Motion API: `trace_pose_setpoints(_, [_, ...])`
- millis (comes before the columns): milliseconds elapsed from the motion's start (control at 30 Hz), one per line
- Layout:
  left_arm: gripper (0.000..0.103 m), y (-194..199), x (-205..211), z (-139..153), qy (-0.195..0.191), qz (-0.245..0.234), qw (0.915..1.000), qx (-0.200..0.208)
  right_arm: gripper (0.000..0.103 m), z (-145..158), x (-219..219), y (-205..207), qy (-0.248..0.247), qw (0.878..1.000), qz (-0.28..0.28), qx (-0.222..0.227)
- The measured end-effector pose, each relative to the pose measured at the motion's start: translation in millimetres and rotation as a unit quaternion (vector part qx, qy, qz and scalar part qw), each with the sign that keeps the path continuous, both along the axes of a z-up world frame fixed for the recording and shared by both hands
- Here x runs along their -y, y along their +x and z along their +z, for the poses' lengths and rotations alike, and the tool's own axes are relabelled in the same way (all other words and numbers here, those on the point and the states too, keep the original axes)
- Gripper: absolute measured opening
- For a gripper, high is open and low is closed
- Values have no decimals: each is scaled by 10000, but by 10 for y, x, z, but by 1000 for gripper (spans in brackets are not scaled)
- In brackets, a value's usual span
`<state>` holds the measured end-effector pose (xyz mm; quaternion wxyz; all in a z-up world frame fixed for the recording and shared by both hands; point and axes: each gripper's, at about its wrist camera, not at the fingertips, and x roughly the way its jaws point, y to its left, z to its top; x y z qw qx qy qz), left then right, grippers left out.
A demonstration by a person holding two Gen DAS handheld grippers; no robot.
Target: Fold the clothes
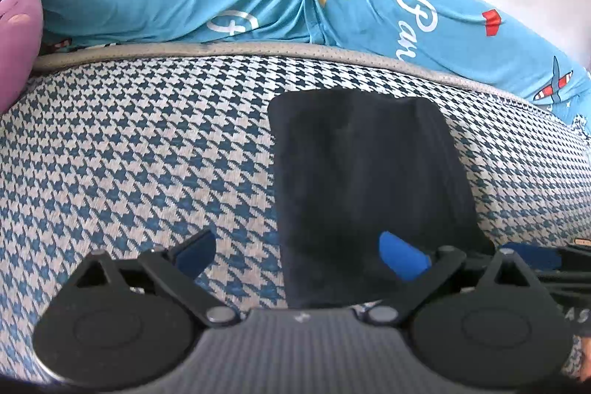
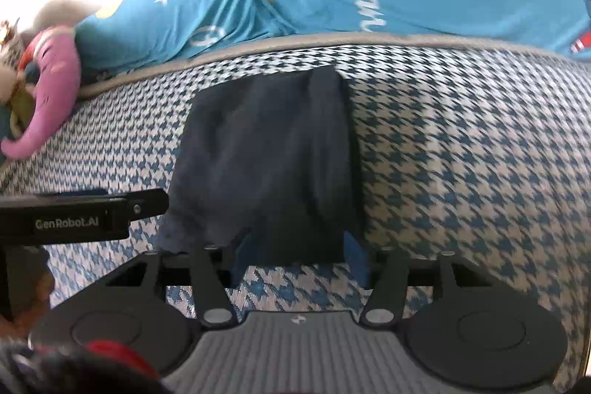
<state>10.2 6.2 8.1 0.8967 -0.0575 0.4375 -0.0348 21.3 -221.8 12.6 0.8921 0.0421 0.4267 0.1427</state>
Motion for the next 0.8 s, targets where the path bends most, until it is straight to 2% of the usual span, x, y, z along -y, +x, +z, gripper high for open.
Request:
trace_pose_setpoints(133, [103, 47, 108, -70, 144, -92, 9998, -63, 60, -14, 139, 59, 190, 9991, -363, -81])
trace_pose_setpoints(333, [103, 179, 196, -155, 75, 0, 9999, -130, 60, -110, 231, 197, 174, 9972, -715, -157])
trace_pose_setpoints(633, [103, 299, 237, -311, 156, 63, 9993, -339, 64, -293, 17, 234, -286, 9990, -340, -73])
trace_pose_setpoints(800, [103, 318, 263, -460, 336, 26, 9977, -595, 69, -368, 40, 250, -240, 9991, -332, -90])
